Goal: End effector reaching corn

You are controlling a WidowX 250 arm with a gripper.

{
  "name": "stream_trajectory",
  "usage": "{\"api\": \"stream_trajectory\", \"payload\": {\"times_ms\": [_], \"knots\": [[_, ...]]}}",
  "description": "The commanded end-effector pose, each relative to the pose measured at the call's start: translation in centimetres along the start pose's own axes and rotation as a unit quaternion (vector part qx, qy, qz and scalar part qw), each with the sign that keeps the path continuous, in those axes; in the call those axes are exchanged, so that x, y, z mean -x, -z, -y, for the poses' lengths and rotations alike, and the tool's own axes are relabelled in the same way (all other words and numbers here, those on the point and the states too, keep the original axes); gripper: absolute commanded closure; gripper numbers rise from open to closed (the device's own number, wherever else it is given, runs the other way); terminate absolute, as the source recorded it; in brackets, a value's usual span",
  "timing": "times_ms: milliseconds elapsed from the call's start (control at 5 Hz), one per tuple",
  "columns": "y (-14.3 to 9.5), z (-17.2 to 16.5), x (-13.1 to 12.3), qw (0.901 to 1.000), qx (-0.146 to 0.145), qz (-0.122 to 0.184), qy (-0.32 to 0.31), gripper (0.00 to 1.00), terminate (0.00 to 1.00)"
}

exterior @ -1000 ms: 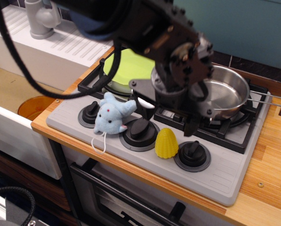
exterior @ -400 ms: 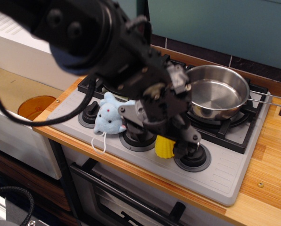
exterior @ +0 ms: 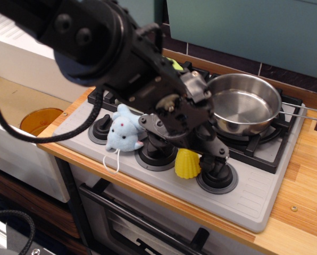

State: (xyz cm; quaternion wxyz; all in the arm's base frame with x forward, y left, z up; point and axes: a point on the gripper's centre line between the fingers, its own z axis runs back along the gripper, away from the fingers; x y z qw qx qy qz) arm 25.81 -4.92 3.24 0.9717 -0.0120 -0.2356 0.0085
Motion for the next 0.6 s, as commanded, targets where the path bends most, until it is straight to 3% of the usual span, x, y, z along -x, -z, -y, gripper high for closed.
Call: {"api": "stream_trajectory", "payload": {"times_ms": [0,200,400], "knots": [[0.62,-0.26,-0.02,0.9999,-0.005,-0.006,-0.007,0.0,0.0],[0.62,-0.26,-0.02,0.9999,-0.005,-0.006,-0.007,0.0,0.0],[0.62,-0.26,-0.02,0.9999,-0.005,-0.006,-0.007,0.0,1.0]]}}
